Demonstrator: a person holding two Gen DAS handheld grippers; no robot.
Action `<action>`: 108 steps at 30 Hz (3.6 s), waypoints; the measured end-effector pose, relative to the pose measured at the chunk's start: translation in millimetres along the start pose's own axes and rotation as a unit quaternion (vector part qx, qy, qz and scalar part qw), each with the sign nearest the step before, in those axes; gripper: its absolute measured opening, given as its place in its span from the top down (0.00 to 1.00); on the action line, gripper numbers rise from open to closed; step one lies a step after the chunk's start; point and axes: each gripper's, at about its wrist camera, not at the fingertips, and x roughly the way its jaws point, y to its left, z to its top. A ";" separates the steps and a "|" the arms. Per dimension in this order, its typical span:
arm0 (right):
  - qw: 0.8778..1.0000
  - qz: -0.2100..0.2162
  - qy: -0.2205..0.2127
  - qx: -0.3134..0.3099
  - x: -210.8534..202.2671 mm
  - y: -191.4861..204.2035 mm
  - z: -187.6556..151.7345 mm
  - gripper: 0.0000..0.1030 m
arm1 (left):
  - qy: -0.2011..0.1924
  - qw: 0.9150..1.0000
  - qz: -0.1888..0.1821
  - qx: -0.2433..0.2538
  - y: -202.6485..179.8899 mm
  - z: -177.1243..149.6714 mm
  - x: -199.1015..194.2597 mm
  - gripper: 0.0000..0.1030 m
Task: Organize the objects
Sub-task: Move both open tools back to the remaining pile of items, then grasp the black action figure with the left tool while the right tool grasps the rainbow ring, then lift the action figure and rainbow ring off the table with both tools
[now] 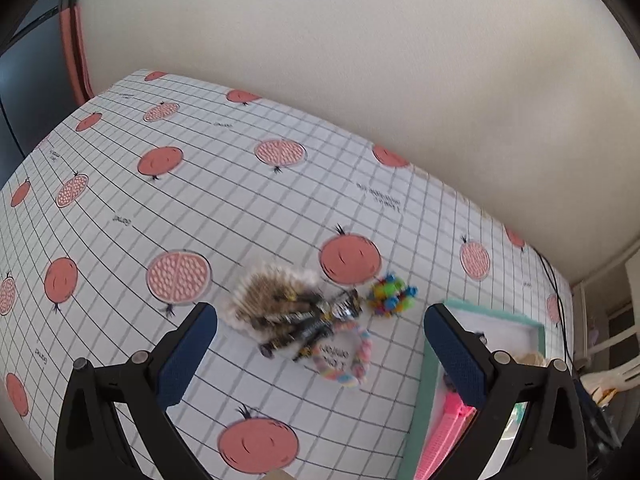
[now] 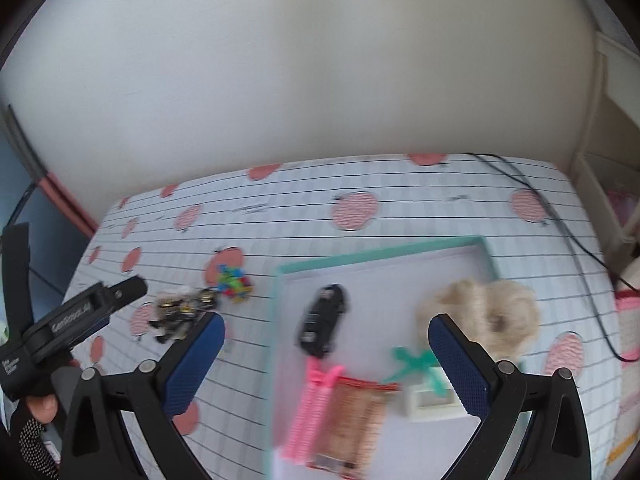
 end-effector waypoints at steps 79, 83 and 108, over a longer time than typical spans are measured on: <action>0.979 0.077 0.142 -0.127 141.8 122.8 -51.7 0.51 | 0.132 0.981 0.027 0.138 7.3 -6.1 82.6 0.51; 0.978 0.080 0.143 -0.131 140.9 122.3 -52.0 0.52 | 0.132 0.981 0.026 0.140 7.1 -6.2 82.4 0.52; 0.982 0.087 0.114 -0.126 108.4 112.9 -32.2 0.53 | 0.085 0.987 0.001 0.138 7.9 10.0 46.2 0.55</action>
